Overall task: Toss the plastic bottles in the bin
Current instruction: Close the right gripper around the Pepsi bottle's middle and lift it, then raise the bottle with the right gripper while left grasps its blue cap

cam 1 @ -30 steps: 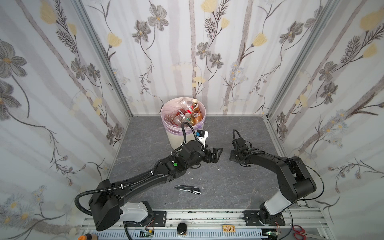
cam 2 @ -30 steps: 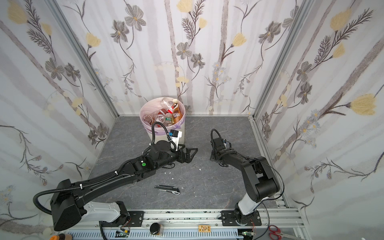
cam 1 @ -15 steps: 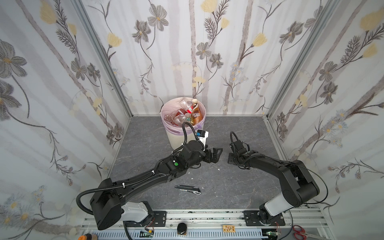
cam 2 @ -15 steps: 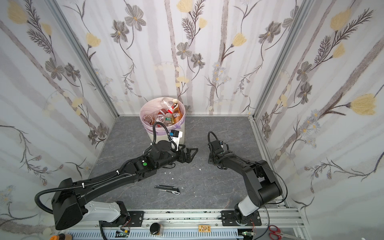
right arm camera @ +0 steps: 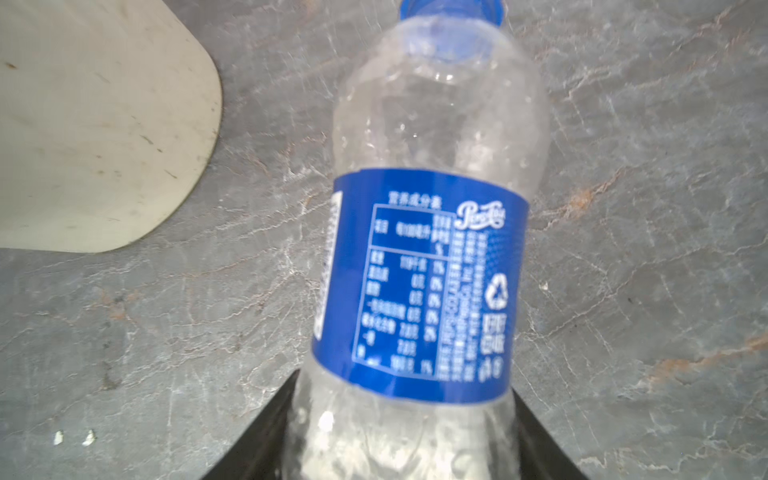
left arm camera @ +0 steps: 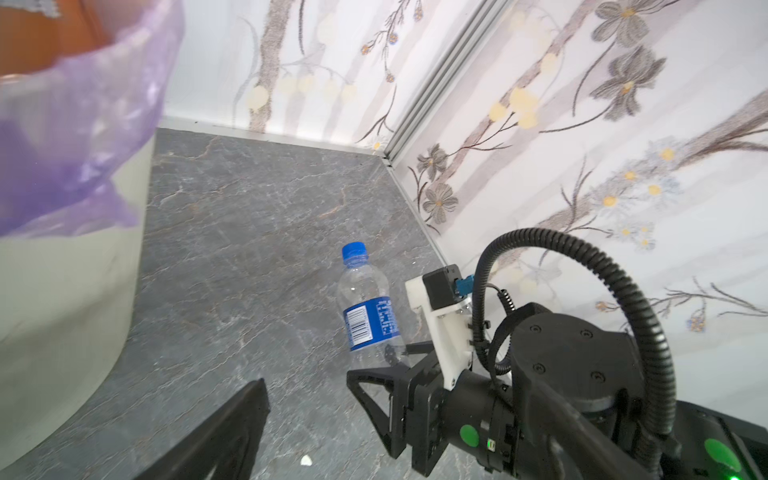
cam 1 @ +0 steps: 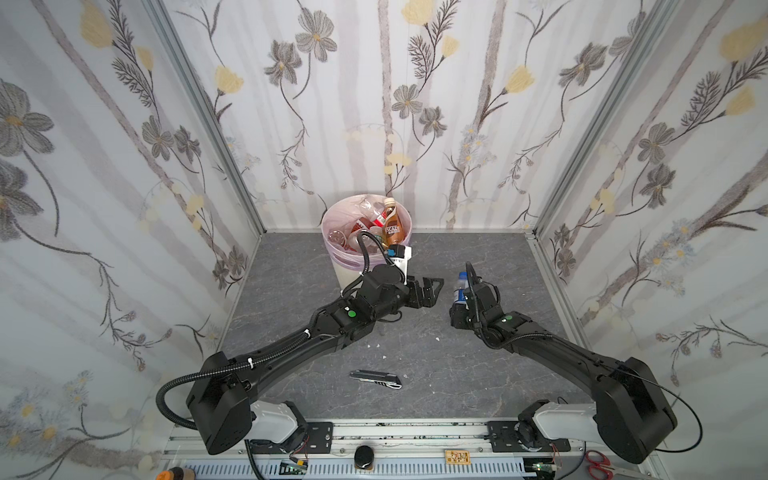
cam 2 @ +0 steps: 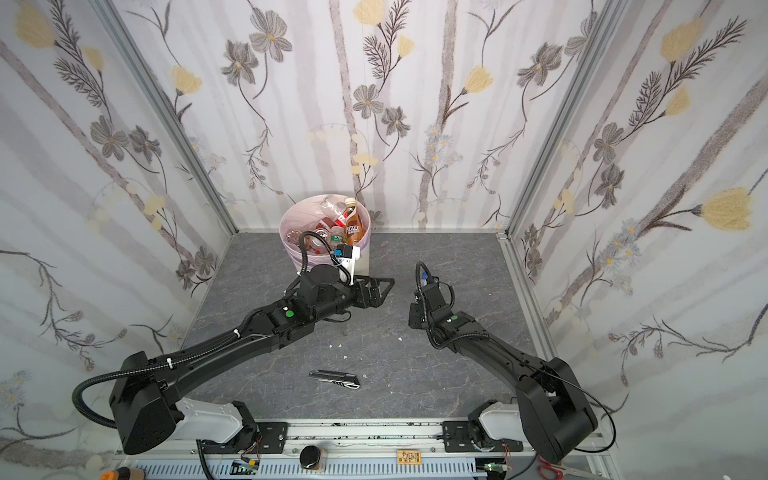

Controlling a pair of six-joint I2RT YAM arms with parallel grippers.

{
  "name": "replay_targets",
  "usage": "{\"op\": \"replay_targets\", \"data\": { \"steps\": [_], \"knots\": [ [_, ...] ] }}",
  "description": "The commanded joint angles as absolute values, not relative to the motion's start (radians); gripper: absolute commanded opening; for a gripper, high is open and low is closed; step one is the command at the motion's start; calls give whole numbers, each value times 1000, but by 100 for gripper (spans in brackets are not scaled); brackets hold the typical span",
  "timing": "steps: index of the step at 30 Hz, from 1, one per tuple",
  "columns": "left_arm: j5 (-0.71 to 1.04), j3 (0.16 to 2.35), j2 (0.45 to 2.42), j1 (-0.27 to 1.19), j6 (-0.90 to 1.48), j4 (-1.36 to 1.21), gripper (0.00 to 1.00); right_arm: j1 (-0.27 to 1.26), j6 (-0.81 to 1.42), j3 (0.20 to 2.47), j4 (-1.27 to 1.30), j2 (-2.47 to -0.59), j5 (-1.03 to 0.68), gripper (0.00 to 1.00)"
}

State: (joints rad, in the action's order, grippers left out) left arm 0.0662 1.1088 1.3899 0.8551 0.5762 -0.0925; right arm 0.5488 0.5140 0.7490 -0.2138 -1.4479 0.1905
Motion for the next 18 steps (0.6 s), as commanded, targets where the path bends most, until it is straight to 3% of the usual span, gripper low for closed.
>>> {"op": "replay_targets", "data": {
  "steps": [1, 8, 18],
  "knots": [
    [111, 1203, 1427, 849, 599, -92, 100, 549, 461, 790, -140, -1395, 205, 59],
    [95, 1482, 1539, 848, 505, 52, 100, 551, 380, 823, -62, -1228, 179, 59],
    [173, 1678, 1695, 837, 476, 109, 100, 558, 288, 825, 35, -1113, 94, 59]
  ]
}}
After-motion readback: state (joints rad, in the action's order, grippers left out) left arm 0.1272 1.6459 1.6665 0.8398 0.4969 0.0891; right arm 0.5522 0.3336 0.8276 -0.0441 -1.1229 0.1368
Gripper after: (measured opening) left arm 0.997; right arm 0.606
